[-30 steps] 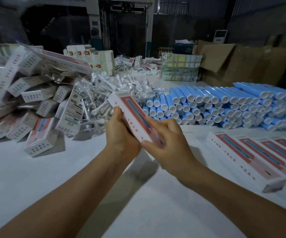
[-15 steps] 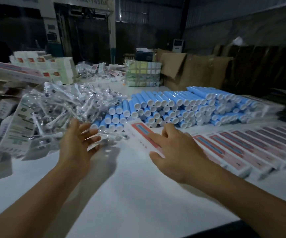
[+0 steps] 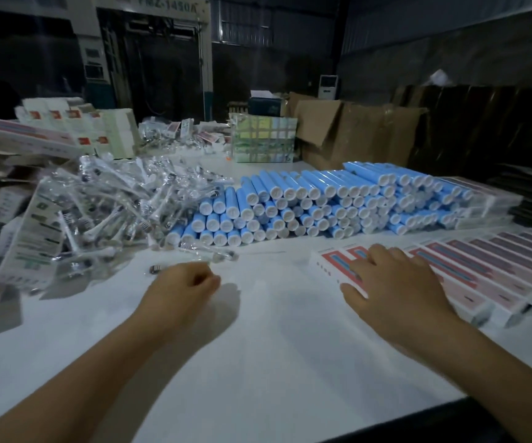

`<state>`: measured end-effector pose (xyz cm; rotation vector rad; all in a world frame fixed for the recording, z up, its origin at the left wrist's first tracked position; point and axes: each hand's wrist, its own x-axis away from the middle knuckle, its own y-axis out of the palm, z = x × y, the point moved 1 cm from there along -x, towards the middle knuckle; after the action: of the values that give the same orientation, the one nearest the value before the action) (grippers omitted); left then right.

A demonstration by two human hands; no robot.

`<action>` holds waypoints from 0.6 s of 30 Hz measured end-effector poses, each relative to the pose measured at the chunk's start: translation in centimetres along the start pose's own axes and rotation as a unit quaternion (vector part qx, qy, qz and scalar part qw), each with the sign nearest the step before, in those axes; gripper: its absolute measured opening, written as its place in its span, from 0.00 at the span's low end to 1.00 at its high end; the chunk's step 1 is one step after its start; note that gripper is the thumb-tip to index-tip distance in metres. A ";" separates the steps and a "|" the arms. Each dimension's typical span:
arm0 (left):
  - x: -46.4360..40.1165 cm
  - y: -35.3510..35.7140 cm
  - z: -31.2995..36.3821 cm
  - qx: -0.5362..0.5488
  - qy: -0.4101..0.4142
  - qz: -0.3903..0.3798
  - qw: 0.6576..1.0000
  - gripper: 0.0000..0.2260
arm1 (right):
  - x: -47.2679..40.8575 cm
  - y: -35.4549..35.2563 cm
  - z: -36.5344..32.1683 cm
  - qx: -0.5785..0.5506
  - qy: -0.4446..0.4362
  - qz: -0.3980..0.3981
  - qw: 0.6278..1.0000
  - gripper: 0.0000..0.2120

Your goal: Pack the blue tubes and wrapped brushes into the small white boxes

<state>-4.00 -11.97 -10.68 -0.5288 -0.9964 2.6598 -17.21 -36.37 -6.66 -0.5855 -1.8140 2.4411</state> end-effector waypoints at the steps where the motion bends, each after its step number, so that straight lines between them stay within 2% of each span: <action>1: 0.1 0.3 0.2 -0.091 0.031 -0.026 0.995 0.11 | -0.2 -0.5 -0.9 -0.040 -0.024 0.045 0.998 0.18; 3: 0.3 0.5 0.5 -0.167 0.052 -0.055 0.983 0.10 | -0.7 -1.3 -3.1 -0.157 -0.074 0.110 0.979 0.12; 6: 0.3 0.5 0.6 -0.146 0.055 -0.060 0.986 0.09 | -2.7 -1.8 -7.4 -0.254 -0.147 0.118 0.949 0.11; 8: 0.2 0.4 0.6 -0.137 0.049 -0.066 0.987 0.09 | -4.8 -1.5 -10.4 -0.265 -0.177 0.112 0.941 0.13; 11: 0.2 0.5 0.7 -0.143 0.045 -0.090 0.985 0.07 | -7.5 -0.1 -13.3 -0.295 -0.170 0.078 0.937 0.13; 13: 0.2 0.5 0.7 -0.124 0.047 -0.097 0.986 0.04 | -8.2 1.4 -14.2 -0.309 -0.168 0.039 0.935 0.14; 15: 0.3 0.5 0.7 -0.112 0.049 -0.098 0.988 0.04 | -8.3 2.7 -14.5 -0.309 -0.174 0.005 0.935 0.10; 18: 0.0 0.5 0.7 -0.131 0.056 -0.103 0.984 0.05 | -8.4 3.4 -14.5 -0.317 -0.180 0.000 0.931 0.09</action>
<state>-4.39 -12.76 -10.57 -0.5861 -1.2995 2.3058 -4.10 -26.38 -11.08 -0.1436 -2.7717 2.0178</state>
